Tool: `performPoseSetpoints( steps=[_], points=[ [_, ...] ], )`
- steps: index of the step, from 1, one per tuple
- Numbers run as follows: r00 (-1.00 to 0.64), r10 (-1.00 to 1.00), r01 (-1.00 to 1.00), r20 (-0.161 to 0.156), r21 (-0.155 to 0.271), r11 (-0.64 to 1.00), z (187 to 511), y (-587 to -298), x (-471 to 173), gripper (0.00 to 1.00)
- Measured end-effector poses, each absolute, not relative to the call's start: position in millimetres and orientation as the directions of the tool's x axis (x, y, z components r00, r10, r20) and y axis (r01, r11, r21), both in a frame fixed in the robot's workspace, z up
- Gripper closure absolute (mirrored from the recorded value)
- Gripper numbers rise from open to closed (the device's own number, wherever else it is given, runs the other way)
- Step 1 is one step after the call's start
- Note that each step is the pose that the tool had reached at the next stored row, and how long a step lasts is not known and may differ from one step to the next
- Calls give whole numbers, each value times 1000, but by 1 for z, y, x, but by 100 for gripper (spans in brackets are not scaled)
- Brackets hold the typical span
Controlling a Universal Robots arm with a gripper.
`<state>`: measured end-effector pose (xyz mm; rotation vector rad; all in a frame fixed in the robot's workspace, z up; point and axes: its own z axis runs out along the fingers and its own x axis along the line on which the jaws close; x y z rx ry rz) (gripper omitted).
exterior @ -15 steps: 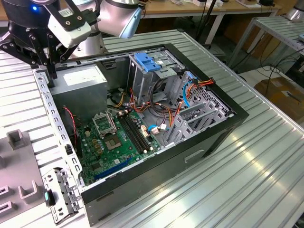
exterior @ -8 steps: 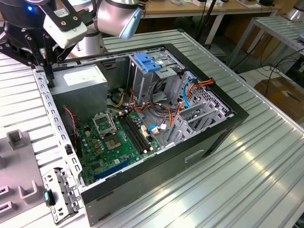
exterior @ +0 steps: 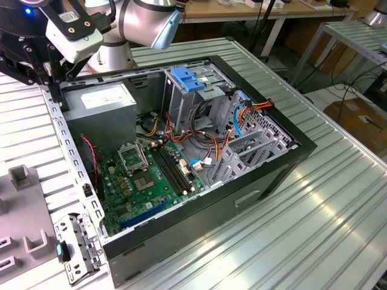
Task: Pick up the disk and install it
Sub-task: 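Reach for the disk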
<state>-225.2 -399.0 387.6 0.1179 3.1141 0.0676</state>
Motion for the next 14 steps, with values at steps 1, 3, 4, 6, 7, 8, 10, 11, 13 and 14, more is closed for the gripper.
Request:
performPoseSetpoints(
  steps=[1, 3, 4, 6, 7, 8, 10, 11, 13, 14],
  points=[
    [-997, 76, 75, -23, 44, 996, 388, -399, -225, 89],
    [-997, 76, 75, -23, 44, 996, 388, -399, -225, 89],
    [-997, 76, 75, -23, 44, 996, 388, -399, -225, 89],
    [-997, 76, 75, -23, 44, 996, 388, -399, -225, 89],
    [-997, 76, 75, -23, 44, 996, 388, -399, -226, 89],
    [-997, 76, 75, -23, 44, 996, 388, -399, -226, 89],
    [-997, 76, 75, -23, 44, 996, 388, -399, -227, 89],
    [-997, 76, 75, -23, 44, 996, 388, -399, -229, 89],
    [-997, 76, 75, -23, 44, 996, 388, -399, -230, 89],
    [-997, 76, 75, -23, 44, 996, 388, -399, -231, 89]
  ],
)
